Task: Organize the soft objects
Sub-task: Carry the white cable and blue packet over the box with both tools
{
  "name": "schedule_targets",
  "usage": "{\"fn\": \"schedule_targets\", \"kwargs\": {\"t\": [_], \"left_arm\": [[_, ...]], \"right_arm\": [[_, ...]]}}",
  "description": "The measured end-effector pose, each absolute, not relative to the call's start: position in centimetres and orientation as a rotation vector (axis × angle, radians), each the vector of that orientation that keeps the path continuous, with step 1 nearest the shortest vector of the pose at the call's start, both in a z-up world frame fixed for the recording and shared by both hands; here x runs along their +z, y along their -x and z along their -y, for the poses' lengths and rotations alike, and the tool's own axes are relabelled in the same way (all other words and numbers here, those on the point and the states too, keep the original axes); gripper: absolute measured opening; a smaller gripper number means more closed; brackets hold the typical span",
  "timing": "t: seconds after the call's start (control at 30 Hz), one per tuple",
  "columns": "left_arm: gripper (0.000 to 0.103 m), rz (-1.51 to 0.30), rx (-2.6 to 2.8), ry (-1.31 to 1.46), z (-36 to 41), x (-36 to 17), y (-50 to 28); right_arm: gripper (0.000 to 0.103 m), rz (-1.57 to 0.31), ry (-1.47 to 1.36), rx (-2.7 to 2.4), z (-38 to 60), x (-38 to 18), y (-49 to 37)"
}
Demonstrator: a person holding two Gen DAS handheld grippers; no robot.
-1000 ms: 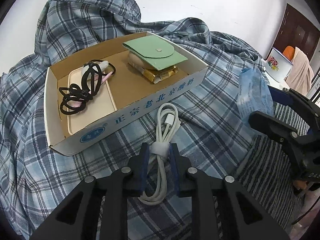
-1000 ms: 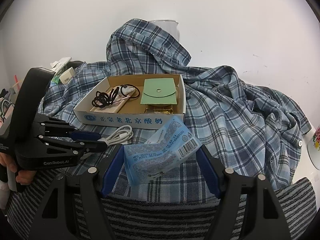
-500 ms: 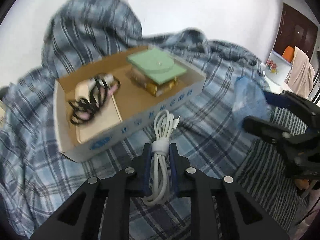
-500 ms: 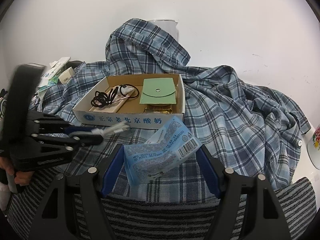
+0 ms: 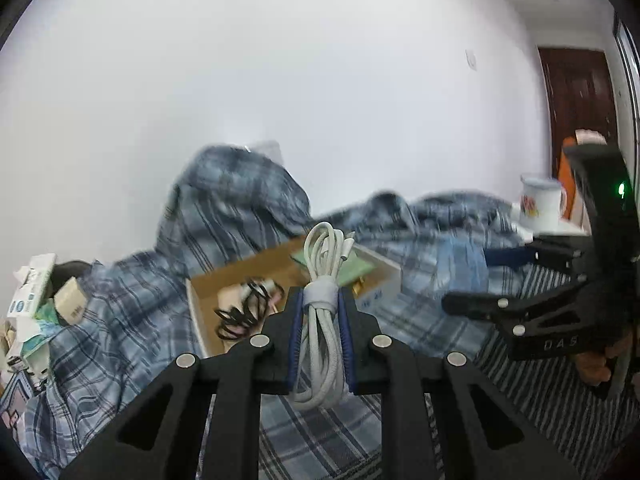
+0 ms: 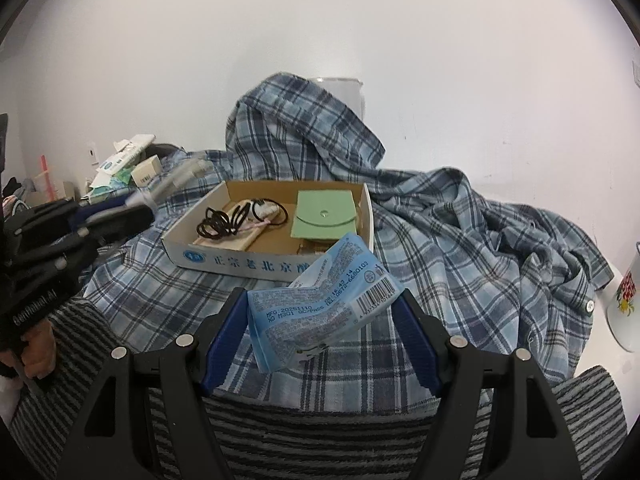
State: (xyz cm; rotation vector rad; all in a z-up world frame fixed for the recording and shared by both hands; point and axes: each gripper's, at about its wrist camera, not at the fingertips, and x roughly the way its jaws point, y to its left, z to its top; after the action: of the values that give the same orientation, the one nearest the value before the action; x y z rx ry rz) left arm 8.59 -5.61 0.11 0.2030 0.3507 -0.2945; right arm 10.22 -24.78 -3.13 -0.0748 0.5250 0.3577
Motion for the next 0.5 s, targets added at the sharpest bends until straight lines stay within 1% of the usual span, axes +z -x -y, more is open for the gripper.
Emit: {"fn": "schedule_targets", "kwargs": {"t": [0.17, 0.5], "left_arm": [[0.018, -0.293, -0.258, -0.147, 4.2, 0.6, -7.8], [0.018, -0.27, -0.249, -0.132, 3.8, 0.7, -7.3]], "right_arm": [[0.072, -0.475, 0.099, 0.366, 24.3, -2.7, -9.4], [0.072, -0.46, 0.104, 0.368, 24.3, -2.6, -9.1]]}}
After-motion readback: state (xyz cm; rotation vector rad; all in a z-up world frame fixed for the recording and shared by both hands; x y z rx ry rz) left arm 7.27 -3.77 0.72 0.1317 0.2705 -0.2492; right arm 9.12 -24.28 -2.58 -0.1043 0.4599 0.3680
